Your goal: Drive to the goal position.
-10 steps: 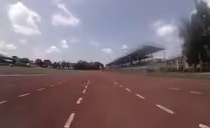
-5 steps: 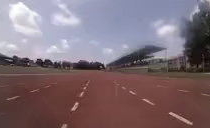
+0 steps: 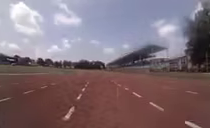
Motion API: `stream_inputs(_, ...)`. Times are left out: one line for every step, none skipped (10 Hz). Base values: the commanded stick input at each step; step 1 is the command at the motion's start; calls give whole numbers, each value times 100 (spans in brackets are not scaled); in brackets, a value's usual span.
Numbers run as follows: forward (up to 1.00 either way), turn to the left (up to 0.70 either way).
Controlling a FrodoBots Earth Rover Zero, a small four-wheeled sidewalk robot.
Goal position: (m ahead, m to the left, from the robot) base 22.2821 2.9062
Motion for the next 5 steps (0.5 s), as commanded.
stream_inputs(70, 0)
stream_inputs(70, 0)
stream_inputs(70, 0)
stream_inputs(70, 0)
stream_inputs(70, 0)
